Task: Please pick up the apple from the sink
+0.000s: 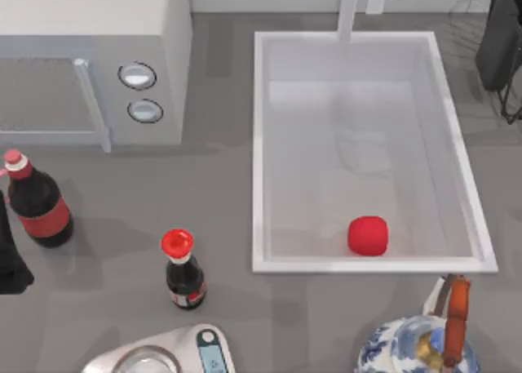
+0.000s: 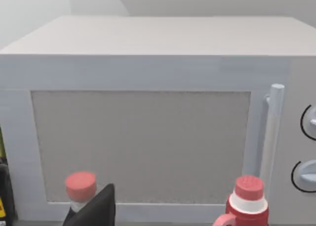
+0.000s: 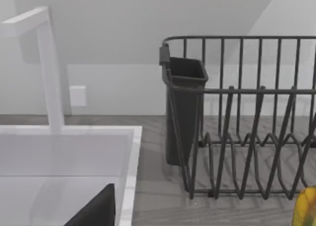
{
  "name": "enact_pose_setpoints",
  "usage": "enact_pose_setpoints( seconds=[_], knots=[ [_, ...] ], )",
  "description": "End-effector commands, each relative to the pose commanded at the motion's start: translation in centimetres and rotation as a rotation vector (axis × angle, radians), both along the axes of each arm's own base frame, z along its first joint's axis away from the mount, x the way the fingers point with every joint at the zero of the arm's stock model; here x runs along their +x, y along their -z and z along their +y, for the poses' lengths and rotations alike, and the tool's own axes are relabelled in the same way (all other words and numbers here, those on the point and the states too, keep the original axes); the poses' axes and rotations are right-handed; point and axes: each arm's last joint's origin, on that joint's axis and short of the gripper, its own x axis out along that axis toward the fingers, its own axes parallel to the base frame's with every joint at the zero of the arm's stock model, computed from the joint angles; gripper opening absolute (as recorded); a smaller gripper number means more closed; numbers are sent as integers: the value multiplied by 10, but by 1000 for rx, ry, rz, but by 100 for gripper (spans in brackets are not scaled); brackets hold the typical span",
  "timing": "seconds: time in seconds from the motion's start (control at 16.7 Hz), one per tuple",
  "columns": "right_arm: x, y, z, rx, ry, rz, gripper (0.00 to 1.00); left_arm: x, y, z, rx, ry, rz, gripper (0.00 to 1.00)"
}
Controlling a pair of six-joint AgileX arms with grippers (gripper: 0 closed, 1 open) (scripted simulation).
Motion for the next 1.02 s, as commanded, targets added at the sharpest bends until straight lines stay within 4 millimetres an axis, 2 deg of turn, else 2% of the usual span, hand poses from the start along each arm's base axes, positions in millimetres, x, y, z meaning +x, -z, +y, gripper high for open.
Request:
enact_pose_setpoints(
  seconds=[0.42, 0.54, 0.78, 1.02],
  knots=[
    [0, 0, 0, 0, 0, 0, 100, 0, 0, 0, 0, 0, 0, 100],
    [0, -6, 1, 9, -9, 21, 100, 0, 0, 0, 0, 0, 0, 100],
    [6, -38, 7, 56, -55, 155, 100, 0, 0, 0, 0, 0, 0, 100],
    [36, -80, 21, 113, -109, 410, 100, 0, 0, 0, 0, 0, 0, 100]
  ],
)
